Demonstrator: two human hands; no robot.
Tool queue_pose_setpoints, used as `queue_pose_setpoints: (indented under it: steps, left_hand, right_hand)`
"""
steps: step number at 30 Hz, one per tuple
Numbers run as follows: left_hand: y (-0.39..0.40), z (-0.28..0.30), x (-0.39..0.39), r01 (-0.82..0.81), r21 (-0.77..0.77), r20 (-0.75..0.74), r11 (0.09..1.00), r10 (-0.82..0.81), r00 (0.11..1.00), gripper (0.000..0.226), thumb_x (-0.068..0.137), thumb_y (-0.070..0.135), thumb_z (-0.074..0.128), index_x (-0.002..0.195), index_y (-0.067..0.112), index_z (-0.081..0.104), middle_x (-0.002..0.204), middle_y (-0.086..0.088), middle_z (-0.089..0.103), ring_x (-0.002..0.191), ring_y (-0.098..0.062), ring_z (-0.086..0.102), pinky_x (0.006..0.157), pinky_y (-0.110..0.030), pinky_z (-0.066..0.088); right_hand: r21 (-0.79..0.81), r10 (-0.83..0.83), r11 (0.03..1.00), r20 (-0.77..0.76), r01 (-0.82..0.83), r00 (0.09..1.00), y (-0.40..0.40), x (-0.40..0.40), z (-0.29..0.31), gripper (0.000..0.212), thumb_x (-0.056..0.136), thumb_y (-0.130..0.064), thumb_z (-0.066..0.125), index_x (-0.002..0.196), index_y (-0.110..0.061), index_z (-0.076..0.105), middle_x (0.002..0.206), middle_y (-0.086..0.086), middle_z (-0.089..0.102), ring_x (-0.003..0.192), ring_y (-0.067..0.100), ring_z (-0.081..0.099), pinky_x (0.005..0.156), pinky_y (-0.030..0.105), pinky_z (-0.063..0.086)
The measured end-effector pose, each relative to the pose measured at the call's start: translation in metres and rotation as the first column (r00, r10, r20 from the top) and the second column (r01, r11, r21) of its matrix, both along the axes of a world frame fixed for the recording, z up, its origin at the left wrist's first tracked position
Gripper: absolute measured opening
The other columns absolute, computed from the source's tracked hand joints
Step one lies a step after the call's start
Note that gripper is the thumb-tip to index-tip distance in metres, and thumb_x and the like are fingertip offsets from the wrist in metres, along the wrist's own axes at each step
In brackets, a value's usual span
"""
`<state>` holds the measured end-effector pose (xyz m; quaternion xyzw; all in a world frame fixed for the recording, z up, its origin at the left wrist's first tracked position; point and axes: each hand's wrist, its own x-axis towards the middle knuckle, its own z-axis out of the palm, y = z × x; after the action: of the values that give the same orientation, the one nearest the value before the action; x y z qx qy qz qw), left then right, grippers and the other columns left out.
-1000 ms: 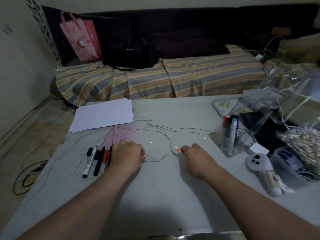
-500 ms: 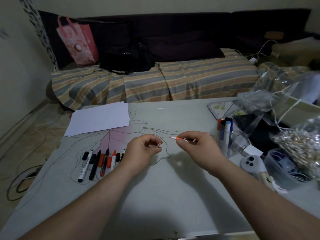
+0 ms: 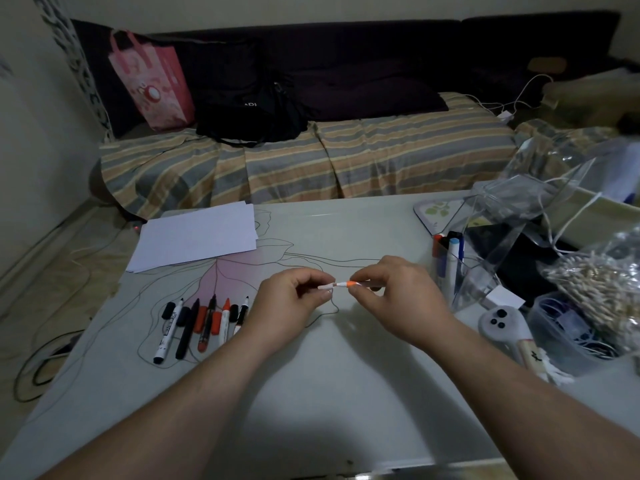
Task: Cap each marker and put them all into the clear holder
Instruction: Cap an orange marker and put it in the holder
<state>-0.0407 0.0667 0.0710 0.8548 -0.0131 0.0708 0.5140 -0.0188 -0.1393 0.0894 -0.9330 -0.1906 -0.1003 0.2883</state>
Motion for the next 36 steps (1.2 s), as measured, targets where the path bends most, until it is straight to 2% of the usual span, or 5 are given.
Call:
queue_pose_setpoints:
  steps: [9,19,23,27,36]
  left_hand:
    - [-0.012,0.002,-0.004,-0.052,0.068,0.049,0.996,0.049,0.998,0.015,0.086,0.023,0.078,0.098,0.033,0.079,0.087,0.015,0.075,0.082,0.003,0.065,0.073,-0.007,0.045]
    - [-0.029,-0.006,-0.005,-0.123,0.211,0.276,0.970,0.062,0.959,0.015,0.086,0.014,0.073,0.084,0.029,0.074,0.079,0.017,0.071,0.077,-0.001,0.062,0.068,-0.009,0.041]
    - [-0.037,-0.001,-0.004,-0.133,0.004,0.105,0.991,0.132,0.986,0.011,0.087,0.020,0.072,0.081,0.029,0.074,0.074,0.006,0.071,0.071,-0.008,0.062,0.065,-0.016,0.046]
    - [-0.041,-0.006,-0.002,-0.029,-0.030,-0.001,0.999,0.029,1.000,0.005,0.088,0.028,0.074,0.090,0.032,0.076,0.081,0.012,0.074,0.076,-0.001,0.066,0.070,-0.011,0.048]
    - [-0.061,-0.029,-0.006,0.248,0.283,-0.086,0.926,-0.233,0.969,0.027,0.088,0.039,0.068,0.114,0.038,0.073,0.105,0.027,0.067,0.101,0.011,0.057,0.089,-0.009,0.041]
  right_hand:
    - [-0.203,0.052,0.979,0.157,-0.019,0.986,0.006,0.002,-0.008,0.032,0.095,-0.054,0.050,0.091,-0.031,0.072,0.084,-0.007,0.062,0.080,0.018,0.062,0.067,0.038,0.053]
    - [-0.069,-0.054,0.996,-0.005,0.054,0.999,0.008,-0.004,-0.005,0.020,0.093,-0.052,0.061,0.102,-0.039,0.074,0.096,-0.015,0.073,0.094,0.010,0.066,0.079,0.034,0.053]
    - [0.081,-0.005,0.996,-0.210,0.023,0.978,0.002,0.001,0.002,0.013,0.092,-0.044,0.062,0.097,-0.040,0.074,0.086,-0.019,0.073,0.091,0.005,0.065,0.083,0.038,0.055]
    - [-0.251,-0.020,0.967,-0.187,-0.028,0.982,-0.016,0.003,0.011,0.018,0.094,-0.054,0.055,0.104,-0.047,0.068,0.092,-0.020,0.070,0.104,0.012,0.053,0.090,0.046,0.046]
    - [0.523,-0.459,0.770,0.054,0.366,0.887,-0.089,0.026,0.050,0.008,0.097,-0.026,0.065,0.095,-0.032,0.069,0.092,-0.008,0.071,0.086,0.013,0.067,0.082,0.035,0.053]
